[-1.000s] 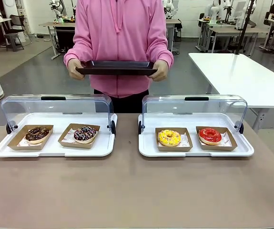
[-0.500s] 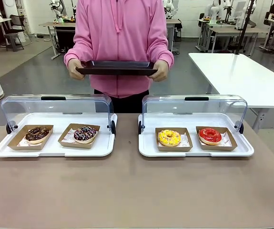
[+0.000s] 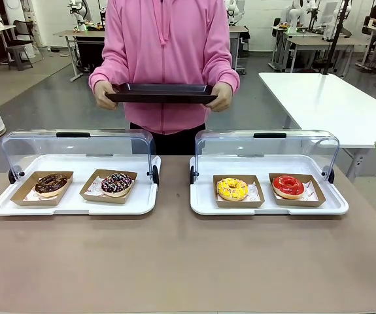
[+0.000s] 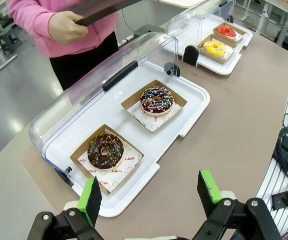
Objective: Provide the desired donut to the person.
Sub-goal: Pick up and lift the Paper togo box containing the Donut pointed at by the person.
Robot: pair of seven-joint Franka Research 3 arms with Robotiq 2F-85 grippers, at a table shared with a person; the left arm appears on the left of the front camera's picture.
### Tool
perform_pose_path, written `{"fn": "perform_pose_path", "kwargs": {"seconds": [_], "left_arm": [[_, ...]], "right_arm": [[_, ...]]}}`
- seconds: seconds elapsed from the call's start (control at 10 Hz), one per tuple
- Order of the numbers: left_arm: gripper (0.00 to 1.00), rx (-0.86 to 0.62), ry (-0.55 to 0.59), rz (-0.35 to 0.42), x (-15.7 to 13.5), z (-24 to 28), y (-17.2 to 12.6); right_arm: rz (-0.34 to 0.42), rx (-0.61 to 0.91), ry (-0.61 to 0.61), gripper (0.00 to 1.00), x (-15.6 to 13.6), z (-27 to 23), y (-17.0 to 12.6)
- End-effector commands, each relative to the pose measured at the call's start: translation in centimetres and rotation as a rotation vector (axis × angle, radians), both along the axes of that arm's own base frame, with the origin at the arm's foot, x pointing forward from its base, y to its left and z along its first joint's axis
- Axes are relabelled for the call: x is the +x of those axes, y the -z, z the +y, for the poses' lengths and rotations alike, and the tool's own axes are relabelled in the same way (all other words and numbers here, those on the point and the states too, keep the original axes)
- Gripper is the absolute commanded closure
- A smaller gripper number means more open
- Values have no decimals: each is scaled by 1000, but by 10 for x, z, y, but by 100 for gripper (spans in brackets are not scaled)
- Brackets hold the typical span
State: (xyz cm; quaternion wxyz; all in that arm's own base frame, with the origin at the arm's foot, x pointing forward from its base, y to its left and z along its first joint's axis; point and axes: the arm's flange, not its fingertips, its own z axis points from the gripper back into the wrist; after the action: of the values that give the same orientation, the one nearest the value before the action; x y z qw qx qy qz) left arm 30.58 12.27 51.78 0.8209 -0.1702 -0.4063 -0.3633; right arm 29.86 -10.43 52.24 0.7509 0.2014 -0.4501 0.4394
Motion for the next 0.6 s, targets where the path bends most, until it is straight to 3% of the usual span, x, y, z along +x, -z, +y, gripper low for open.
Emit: {"fn": "perform_pose_path", "kwargs": {"seconds": [0.0, 0.5], "left_arm": [[0, -15, -25, 4, 0, 2, -1], [0, -15, -25, 4, 0, 2, -1]], "right_arm": [[-5, 6, -12, 0, 1, -1, 1], [-5, 6, -12, 0, 1, -1, 1]]}}
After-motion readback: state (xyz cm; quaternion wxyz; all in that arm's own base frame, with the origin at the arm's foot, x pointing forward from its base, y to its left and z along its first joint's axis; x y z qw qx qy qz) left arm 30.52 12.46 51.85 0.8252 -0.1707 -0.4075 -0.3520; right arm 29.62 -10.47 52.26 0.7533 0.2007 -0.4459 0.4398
